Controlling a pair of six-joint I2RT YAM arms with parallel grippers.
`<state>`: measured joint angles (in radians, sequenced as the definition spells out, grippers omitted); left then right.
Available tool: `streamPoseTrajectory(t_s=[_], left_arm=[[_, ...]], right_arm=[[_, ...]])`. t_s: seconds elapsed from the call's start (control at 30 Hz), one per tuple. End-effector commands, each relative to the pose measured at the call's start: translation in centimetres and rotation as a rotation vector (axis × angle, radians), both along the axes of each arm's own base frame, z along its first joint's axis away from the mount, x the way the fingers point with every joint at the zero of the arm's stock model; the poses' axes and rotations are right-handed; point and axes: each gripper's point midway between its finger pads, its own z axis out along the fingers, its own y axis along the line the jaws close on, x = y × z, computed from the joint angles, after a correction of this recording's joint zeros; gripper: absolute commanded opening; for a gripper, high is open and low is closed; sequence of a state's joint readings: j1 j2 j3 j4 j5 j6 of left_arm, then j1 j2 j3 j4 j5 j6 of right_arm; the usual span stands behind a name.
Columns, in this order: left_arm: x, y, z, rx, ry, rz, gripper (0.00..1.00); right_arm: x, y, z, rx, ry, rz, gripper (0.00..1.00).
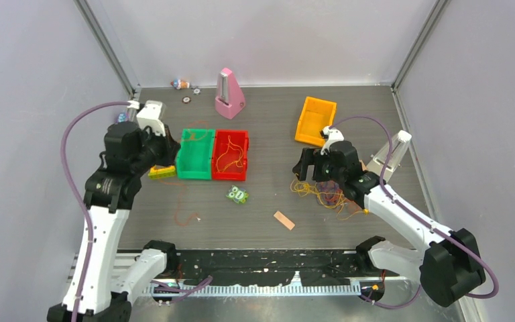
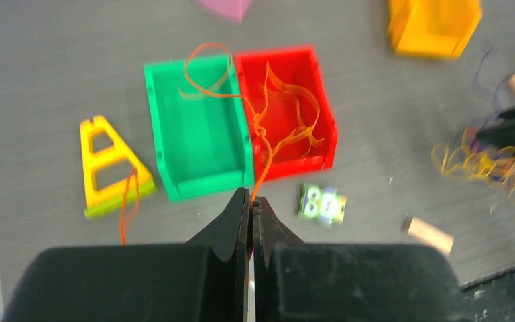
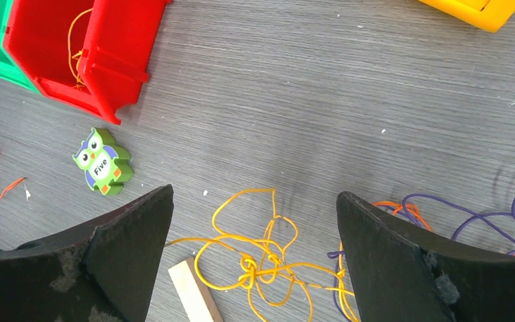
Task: Untangle the cables
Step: Place the cable in the bin.
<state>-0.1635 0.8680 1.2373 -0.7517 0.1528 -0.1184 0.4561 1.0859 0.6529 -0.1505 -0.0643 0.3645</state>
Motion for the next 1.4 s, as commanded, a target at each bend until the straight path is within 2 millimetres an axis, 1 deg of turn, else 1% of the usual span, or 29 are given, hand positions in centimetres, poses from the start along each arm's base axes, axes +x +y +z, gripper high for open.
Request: streamPoseTrajectory(t_s=[0.0,0.1,0.2,0.23,0.3,0.37,0.43,0.53,0.6,0.7,0.77,0.8,0.83,0.97,1.17,1.23,1.37], left_arm=[[-3.2,1.1,-6.7,0.118,0.326,-0.019,0.0],[-4.6,2.2,-8.3,0.182,0.439,0.0,0.0],[-5.6,2.8,-8.9,0.209,0.502,0.007,0.0],[-5.6,3.0,-9.1,0.218,0.514,0.02,0.0],[-4.8,3.4,-9.6,0.234,0.521,0.046,0.0],[-3.7,2.7,-10.0,0.211,0.522,0.031,0.0],[-2.3,1.7,-9.8,0.164,0.505,0.016,0.0],[0.4,1.3,-8.5,0.118,0.434,0.06,0.0],[2.7,2.1,-7.7,0.108,0.4,0.16,0.0],[5.5,2.9,-6.3,0.103,0.398,0.264,0.0],[7.0,2.8,-5.2,0.086,0.412,0.3,0.0],[7.7,2.6,-3.8,0.062,0.402,0.313,0.0],[8.2,2.4,-3.0,0.045,0.403,0.318,0.0],[9.8,1.0,-0.1,-0.013,0.372,0.284,0.0],[11.7,1.0,3.8,0.021,0.311,0.268,0.0],[12.3,1.0,4.8,0.028,0.297,0.264,0.0],[12.8,0.6,7.6,0.014,0.231,0.242,0.0]], right_arm=[[0.7,0.9,3.2,0.056,-0.093,0.029,0.97],[0.7,0.9,3.2,0.059,-0.1,0.029,0.97],[0.8,0.9,3.3,0.054,-0.105,0.031,0.97],[0.9,1.0,3.4,0.053,-0.107,0.033,0.97],[0.9,1.1,3.5,0.057,-0.11,0.039,0.97],[0.9,1.2,3.6,0.061,-0.113,0.042,0.97],[0.8,1.1,3.6,0.059,-0.114,0.044,0.97],[0.7,0.9,3.8,0.055,-0.122,0.042,0.97],[0.6,0.9,3.8,0.056,-0.128,0.041,0.97],[0.6,0.9,4.0,0.06,-0.132,0.041,0.97],[0.7,0.9,4.1,0.061,-0.133,0.039,0.96],[0.7,0.9,4.2,0.062,-0.134,0.04,0.96],[0.8,0.9,4.2,0.062,-0.135,0.039,0.96],[0.8,0.9,4.3,0.062,-0.138,0.036,0.96],[0.8,0.9,4.4,0.063,-0.139,0.036,0.96],[0.8,0.9,4.4,0.065,-0.139,0.037,0.96],[0.9,1.0,4.4,0.066,-0.135,0.037,0.96]])
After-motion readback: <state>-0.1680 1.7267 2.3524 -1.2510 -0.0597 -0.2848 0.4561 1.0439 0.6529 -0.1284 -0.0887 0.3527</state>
